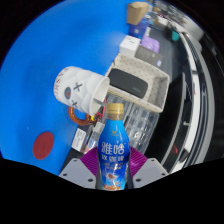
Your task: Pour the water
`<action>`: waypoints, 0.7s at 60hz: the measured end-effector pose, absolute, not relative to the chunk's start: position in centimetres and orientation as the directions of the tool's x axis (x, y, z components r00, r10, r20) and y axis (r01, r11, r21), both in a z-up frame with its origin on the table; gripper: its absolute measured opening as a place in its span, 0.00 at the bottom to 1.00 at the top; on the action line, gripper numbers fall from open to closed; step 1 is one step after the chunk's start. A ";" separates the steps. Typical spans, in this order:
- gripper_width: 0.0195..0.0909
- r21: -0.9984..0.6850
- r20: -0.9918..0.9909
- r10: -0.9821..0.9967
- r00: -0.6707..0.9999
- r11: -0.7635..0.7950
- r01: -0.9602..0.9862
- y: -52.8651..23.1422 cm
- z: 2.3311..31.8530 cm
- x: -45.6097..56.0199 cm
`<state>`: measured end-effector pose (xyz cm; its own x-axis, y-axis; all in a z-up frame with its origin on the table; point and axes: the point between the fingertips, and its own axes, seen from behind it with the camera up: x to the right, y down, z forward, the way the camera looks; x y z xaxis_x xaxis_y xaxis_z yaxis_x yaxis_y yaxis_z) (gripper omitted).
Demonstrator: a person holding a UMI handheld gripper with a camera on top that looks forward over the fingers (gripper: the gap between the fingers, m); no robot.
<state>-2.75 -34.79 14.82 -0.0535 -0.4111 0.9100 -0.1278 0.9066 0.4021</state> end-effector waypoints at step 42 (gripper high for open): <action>0.25 -0.061 0.995 0.054 -0.085 0.995 -0.076 -33.9 17.2 -3.2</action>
<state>-3.22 -33.95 17.16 -0.0851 0.0540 0.9949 -0.0764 0.9952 -0.0606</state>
